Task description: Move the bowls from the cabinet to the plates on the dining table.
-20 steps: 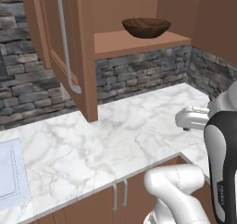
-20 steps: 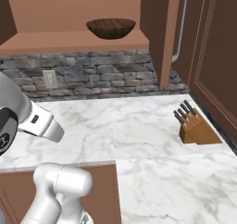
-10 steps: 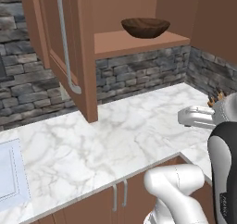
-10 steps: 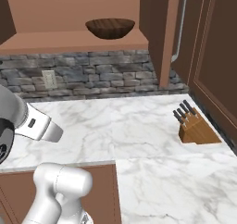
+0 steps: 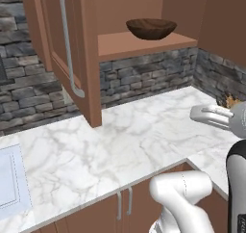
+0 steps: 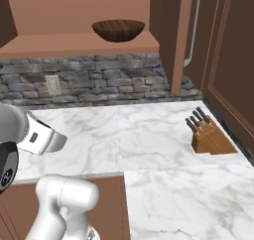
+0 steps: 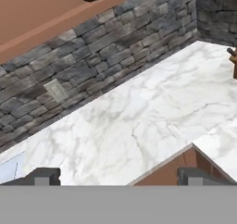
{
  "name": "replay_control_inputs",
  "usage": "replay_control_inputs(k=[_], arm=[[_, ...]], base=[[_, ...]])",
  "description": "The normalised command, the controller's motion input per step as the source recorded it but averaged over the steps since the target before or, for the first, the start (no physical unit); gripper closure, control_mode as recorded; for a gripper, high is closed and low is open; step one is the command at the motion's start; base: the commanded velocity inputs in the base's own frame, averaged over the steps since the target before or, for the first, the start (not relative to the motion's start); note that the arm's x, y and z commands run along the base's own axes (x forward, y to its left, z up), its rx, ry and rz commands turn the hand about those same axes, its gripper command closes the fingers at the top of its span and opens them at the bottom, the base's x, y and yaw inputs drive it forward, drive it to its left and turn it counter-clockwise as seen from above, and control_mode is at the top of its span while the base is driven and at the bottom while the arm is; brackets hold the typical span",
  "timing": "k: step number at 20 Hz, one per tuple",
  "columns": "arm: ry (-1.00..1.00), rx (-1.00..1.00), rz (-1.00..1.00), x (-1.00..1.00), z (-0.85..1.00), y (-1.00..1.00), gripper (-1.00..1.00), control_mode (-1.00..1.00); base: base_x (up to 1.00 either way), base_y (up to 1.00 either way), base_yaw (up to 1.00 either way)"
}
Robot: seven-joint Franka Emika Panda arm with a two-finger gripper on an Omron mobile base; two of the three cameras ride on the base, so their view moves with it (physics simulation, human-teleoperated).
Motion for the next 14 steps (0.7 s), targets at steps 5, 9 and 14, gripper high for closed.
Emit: replay_control_inputs(k=[5, 9, 14], arm=[[0.00, 0.03, 0.00, -0.06, 0.24, 0.20, -1.00, -1.00], [0.02, 0.09, 0.01, -0.09, 0.40, 0.03, -1.00, -1.00], [0.12, 0.15, 0.02, -0.17, 0.78, -0.10, -1.00, -1.00]], base=[[0.00, 0.00, 0.00], [0.00, 0.00, 0.00], [0.00, 0.00, 0.00]])
